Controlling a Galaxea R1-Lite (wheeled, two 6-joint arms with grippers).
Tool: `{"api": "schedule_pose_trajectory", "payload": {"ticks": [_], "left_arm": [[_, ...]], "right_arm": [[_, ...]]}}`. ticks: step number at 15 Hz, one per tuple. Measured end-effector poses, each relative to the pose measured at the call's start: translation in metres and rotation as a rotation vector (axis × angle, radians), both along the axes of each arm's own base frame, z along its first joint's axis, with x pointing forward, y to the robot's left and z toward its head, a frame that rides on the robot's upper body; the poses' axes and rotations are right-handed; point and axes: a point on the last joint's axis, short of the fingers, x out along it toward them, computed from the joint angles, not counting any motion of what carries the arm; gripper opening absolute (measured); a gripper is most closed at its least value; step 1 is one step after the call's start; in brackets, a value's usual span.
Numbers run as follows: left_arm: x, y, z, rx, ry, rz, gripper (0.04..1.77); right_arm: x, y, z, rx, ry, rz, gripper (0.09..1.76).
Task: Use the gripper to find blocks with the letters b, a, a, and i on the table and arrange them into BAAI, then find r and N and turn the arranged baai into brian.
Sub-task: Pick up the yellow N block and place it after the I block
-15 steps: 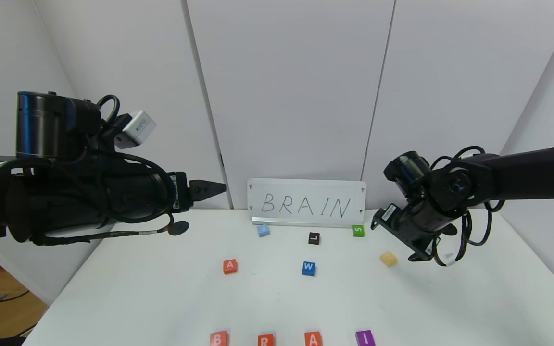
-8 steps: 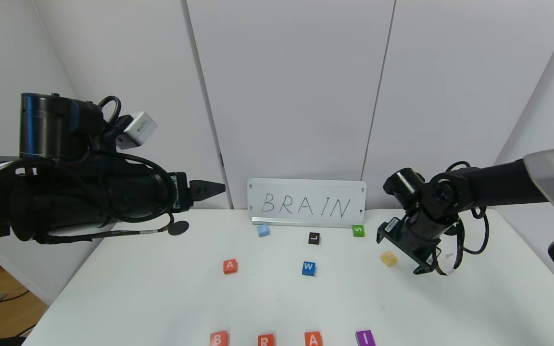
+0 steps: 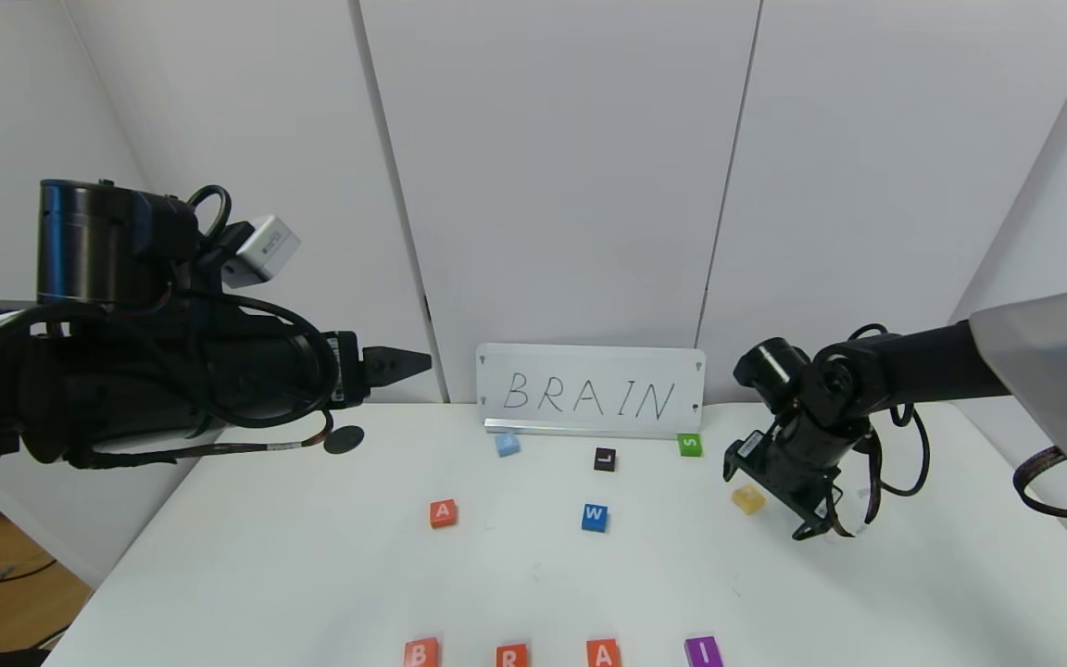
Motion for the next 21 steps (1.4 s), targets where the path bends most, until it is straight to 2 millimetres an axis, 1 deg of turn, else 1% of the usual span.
{"api": "schedule_pose_trajectory", "payload": {"ticks": [5,10,15,21], "left_arm": [[0.001,0.002,0.000,0.003,0.001,0.004,1.72],[0.001,0.002,0.000,0.006,0.002,0.004,1.72],[0.001,0.002,0.000,0.007,0.001,0.003,1.72],[0.001,0.002,0.000,0.010,0.000,0.001,1.72]], "right_arm": [[0.012,0.000,-0.003,-0.036,0.077,-0.017,1.71],[0.029,-0.002,-0.008,-0.079,0.066,-0.044,1.71],[0.035,0.003,-0.018,-0.117,0.075,-0.042,1.71],[0.035,0.006,-0.023,-0.120,0.080,-0.033,1.71]]}}
